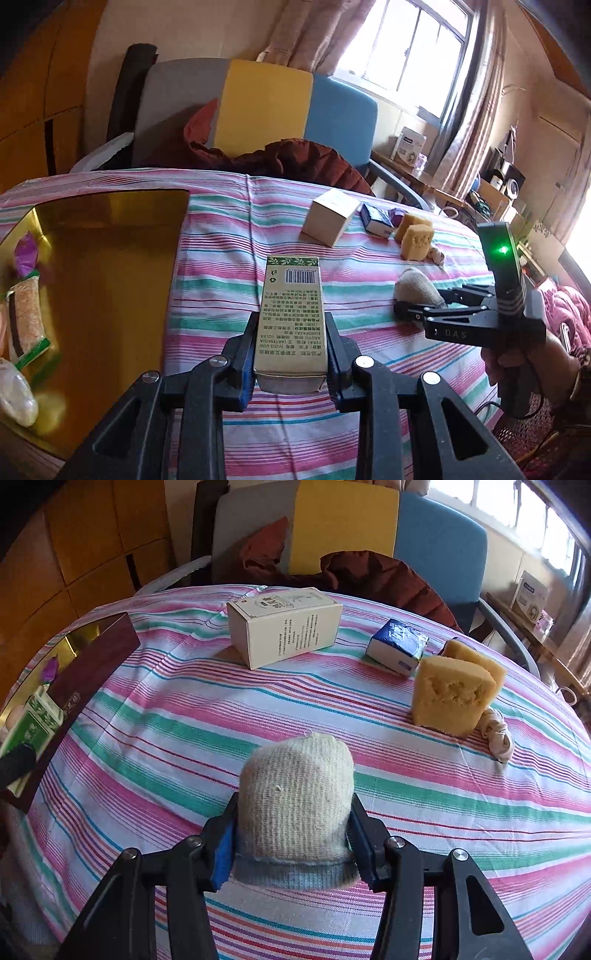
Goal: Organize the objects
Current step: 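Carry the green box and the sock over the gold tray with both tools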
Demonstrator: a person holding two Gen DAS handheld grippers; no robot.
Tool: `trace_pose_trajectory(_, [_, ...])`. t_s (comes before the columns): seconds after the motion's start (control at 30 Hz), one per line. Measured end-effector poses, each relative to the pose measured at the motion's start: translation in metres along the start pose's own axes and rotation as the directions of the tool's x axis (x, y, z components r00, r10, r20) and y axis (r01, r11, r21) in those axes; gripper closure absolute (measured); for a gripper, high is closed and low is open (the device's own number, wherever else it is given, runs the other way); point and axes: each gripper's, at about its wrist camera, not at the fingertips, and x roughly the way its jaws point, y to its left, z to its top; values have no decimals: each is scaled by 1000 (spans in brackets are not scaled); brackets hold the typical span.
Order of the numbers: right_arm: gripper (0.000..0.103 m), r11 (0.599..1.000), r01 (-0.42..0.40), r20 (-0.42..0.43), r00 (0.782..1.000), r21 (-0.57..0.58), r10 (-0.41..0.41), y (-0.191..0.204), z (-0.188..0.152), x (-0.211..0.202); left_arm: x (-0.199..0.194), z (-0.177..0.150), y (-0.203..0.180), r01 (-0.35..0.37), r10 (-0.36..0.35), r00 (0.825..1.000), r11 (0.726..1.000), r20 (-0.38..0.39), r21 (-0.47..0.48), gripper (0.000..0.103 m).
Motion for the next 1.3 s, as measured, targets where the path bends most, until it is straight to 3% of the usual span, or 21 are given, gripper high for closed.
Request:
trace_pose_trajectory(0.13, [49,1000,-8,3,1000,15,8,-2,1,1,-15,10,37,-38,39,999,994,7,-99,73])
trace_pose_trajectory(0.3, [50,999,-45,42,998,-3,45,2,2,-5,-21,10,77,-101,96,994,985,-48,-142,73])
trace_pose_trajectory(0.67, [50,987,-142,163,975,-73,153,60,5,-46,-22,-7,134,-257,230,959,953,-168,-160,73])
trace_pose_trajectory(0.8, [49,975,-203,184,959,-86,216,89,11,-59,-25,-13,144,-309,277,944,933,-180,-183,65])
trace_pose_trajectory(0.9, [49,961,-254,193,943,-113,272,117,17,-67,-32,-18,142,-326,302,942,927,-148,-184,61])
trace_pose_trajectory(1.03, [49,941,-297,195,925,-164,326,154,23,-75,-49,-21,145,-277,272,961,927,-58,-254,60])
trace_pose_trajectory(1.1, [49,933,-299,188,923,-203,337,177,25,-76,-60,-18,148,-265,274,962,921,-9,-284,60])
trace_pose_trajectory(1.2, [49,918,-299,174,921,-260,349,207,27,-76,-78,-13,157,-291,326,944,897,53,-334,59])
trace_pose_trajectory(1.3, [49,905,-304,153,921,-297,359,235,31,-74,-94,-12,174,-309,376,923,853,84,-420,58])
